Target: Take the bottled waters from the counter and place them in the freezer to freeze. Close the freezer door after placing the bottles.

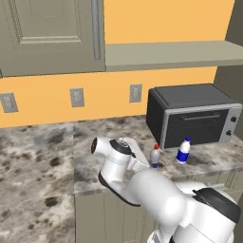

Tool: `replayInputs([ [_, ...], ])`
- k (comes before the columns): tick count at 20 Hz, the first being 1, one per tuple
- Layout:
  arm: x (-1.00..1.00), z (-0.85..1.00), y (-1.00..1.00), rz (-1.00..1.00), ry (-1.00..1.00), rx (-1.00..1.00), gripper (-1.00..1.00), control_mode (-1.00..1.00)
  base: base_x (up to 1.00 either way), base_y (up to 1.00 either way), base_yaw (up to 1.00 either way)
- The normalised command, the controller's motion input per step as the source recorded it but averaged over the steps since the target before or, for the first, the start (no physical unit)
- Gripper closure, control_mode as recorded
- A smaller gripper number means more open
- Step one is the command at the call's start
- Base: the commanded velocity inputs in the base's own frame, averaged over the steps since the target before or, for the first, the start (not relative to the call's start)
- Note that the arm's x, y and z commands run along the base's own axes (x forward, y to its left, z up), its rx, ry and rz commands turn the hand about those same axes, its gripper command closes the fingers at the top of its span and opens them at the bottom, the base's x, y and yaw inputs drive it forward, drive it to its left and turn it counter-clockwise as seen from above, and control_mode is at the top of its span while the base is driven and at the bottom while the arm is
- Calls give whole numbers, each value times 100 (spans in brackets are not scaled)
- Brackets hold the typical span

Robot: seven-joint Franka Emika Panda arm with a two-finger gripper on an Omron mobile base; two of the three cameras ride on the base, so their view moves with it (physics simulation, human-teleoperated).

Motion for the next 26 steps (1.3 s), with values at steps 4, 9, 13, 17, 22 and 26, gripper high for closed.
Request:
replayInputs([
  [4,2,-8,-22,0,3,0,-100,-100,0,0,0],
  [9,0,-4,-29,-1,0,-2,-100,-100,0,0,0],
  [13,0,-8,-27,-2,1,-3,-100,-100,0,0,0],
  [17,0,-9,-19,0,2,-1,-100,-100,0,0,0],
  [22,1,-4,-10,0,1,0,-100,-100,0,0,0],
  [26,0,-1,-8,0,0,0,-100,-100,0,0,0],
])
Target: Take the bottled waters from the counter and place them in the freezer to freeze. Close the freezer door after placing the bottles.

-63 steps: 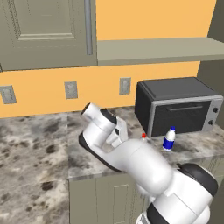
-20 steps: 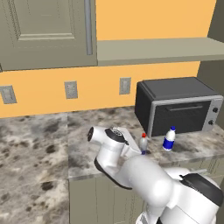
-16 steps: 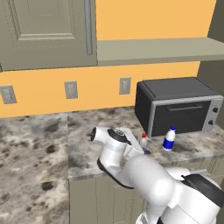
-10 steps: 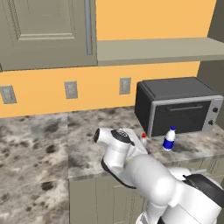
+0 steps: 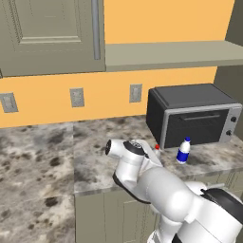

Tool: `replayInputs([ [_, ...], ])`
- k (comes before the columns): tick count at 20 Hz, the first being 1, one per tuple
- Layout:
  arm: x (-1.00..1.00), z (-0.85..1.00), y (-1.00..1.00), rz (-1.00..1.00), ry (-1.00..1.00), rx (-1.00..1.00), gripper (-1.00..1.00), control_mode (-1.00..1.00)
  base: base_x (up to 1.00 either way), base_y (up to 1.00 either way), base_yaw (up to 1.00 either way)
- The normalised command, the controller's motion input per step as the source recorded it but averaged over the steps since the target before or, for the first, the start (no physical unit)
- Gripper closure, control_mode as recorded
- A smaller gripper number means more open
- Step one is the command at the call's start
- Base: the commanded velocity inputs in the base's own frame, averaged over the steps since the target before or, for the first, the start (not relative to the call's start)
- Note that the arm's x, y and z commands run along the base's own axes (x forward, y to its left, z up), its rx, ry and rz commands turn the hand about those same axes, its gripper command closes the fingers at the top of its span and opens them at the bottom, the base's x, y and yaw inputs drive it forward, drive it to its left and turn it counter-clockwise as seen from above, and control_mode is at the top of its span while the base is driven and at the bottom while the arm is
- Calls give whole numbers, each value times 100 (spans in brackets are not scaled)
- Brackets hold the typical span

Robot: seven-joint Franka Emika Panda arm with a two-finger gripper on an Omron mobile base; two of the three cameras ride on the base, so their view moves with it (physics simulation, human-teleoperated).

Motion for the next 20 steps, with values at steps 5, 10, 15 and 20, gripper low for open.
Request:
replayInputs([
  [5,16,0,-15,0,0,0,-100,-100,0,0,0],
  [10,0,0,-1,0,0,0,100,-100,0,0,0],
  [15,0,0,0,0,0,0,100,-100,0,0,0],
  [20,0,0,0,0,0,0,100,-100,0,0,0],
])
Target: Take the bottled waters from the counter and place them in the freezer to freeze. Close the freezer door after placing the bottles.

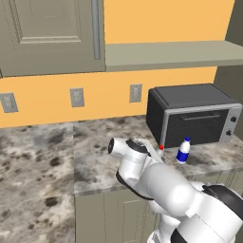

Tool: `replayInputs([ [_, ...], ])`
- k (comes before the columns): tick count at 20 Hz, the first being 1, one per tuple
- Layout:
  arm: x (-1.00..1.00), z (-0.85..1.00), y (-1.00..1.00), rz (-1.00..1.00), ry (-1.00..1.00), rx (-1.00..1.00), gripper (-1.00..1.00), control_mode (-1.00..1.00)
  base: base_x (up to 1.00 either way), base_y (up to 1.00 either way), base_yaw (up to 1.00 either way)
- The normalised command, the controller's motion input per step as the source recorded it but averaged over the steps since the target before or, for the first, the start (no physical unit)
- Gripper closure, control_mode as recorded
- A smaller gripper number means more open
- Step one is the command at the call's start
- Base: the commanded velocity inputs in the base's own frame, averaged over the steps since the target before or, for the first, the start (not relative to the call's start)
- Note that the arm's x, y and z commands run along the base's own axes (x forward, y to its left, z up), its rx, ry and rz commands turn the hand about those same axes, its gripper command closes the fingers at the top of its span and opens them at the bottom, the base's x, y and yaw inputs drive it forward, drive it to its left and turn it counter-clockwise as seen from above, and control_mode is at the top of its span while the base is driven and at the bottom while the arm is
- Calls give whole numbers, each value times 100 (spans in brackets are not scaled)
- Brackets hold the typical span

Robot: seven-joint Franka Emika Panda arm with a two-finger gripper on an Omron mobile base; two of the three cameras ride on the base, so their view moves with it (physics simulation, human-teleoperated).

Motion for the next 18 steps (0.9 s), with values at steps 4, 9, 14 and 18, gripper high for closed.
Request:
replayInputs([
  [4,-1,21,0,0,5,0,100,-100,0,0,0],
  [9,-20,100,-5,12,2,18,100,-100,0,0,0],
  [14,-66,100,0,22,-3,10,100,-100,0,0,0],
  [18,-59,100,-18,47,-19,0,100,-100,0,0,0],
])
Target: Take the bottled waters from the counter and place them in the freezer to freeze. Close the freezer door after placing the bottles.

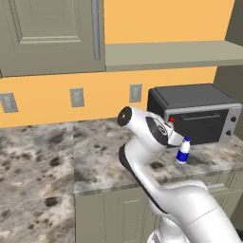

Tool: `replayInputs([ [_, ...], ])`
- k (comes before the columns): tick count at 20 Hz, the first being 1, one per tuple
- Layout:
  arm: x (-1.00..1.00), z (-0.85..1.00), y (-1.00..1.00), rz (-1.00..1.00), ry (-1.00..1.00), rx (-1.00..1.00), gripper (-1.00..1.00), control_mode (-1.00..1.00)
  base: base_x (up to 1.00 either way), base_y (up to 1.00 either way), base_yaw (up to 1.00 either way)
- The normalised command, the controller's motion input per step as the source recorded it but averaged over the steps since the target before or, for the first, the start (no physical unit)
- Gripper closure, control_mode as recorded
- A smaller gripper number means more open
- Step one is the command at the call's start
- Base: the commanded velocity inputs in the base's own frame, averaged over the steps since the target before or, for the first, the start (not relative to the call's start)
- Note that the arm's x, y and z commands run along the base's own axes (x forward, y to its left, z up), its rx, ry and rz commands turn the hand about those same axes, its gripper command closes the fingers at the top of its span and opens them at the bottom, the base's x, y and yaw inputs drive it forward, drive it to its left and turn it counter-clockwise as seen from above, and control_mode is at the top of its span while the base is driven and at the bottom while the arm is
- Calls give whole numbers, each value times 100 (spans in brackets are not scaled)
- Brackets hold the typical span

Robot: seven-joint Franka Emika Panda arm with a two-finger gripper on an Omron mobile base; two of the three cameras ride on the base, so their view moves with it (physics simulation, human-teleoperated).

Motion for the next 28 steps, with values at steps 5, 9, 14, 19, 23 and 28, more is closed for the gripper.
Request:
replayInputs([
  [5,-21,75,-29,61,-14,-4,100,-100,0,0,0],
  [9,-44,49,-5,64,-7,-15,100,-100,0,0,0],
  [14,-38,43,0,66,-1,-17,100,-100,0,0,0],
  [19,-56,2,0,60,-6,-9,100,-100,0,0,0],
  [23,-54,1,1,23,-23,6,100,-100,0,0,0],
  [28,-17,0,-1,-10,-5,9,100,-100,0,0,0],
])
